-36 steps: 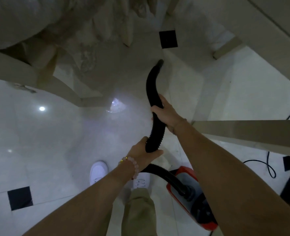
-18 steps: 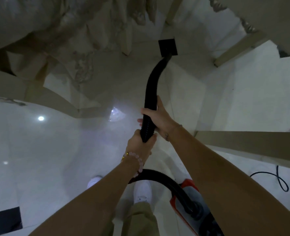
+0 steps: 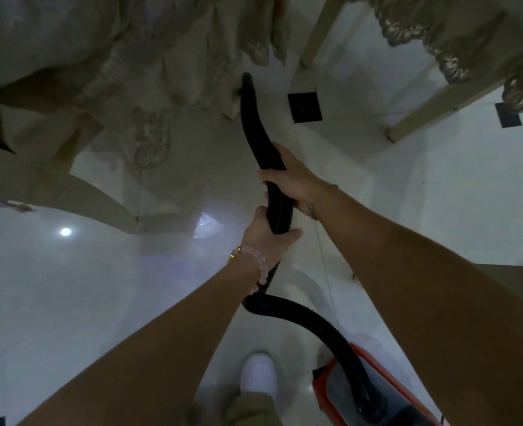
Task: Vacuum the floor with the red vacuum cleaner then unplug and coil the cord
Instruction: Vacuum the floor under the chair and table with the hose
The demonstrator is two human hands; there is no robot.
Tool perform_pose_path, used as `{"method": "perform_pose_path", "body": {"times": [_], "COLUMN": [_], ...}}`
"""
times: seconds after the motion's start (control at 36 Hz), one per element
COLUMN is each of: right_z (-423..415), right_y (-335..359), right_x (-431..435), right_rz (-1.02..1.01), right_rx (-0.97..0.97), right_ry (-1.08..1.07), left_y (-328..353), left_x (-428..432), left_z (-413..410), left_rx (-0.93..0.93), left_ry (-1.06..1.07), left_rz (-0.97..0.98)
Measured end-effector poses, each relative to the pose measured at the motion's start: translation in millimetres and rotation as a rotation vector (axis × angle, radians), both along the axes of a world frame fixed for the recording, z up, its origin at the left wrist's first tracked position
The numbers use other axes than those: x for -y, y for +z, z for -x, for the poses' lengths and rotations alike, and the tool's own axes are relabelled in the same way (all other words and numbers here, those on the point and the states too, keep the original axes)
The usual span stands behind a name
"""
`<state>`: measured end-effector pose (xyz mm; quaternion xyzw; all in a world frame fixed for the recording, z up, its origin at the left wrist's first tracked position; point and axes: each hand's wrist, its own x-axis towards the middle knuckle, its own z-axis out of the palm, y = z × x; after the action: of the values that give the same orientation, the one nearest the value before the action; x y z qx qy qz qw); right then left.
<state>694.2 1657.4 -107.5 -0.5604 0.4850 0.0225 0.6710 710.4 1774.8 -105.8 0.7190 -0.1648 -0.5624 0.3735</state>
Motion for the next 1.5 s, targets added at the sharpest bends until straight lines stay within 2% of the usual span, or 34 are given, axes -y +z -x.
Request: {"method": "perform_pose_path", "body": {"times": [0.33, 0.61, 0.92, 1.11, 1.5], "right_z": [4, 56, 127, 145, 137], "right_y": [-23, -21, -18, -16, -23], "right_x": [17, 32, 26, 27, 36], "right_rz": [0.158, -0.013, -0.126, -0.152, -0.098], "right_rx": [-0.097, -0.118, -0.182, -0.127, -0.084], "right_ry": [-0.095, -0.456, -0.834, -0.799, -0.575], "left_y": [-14, -7, 5, 4, -4], "left_x": [-20, -11, -4, -4, -6], "left_z": [-5, 12, 50, 61, 64], "left_rx": [0.053, 0.098, 0.191, 0.210, 0.181], "left_ry": [-0.126, -0.211, -0.442, -0.506, -0.461], "left_rz": [0.008, 0.121, 0.094, 0.114, 0.128]}}
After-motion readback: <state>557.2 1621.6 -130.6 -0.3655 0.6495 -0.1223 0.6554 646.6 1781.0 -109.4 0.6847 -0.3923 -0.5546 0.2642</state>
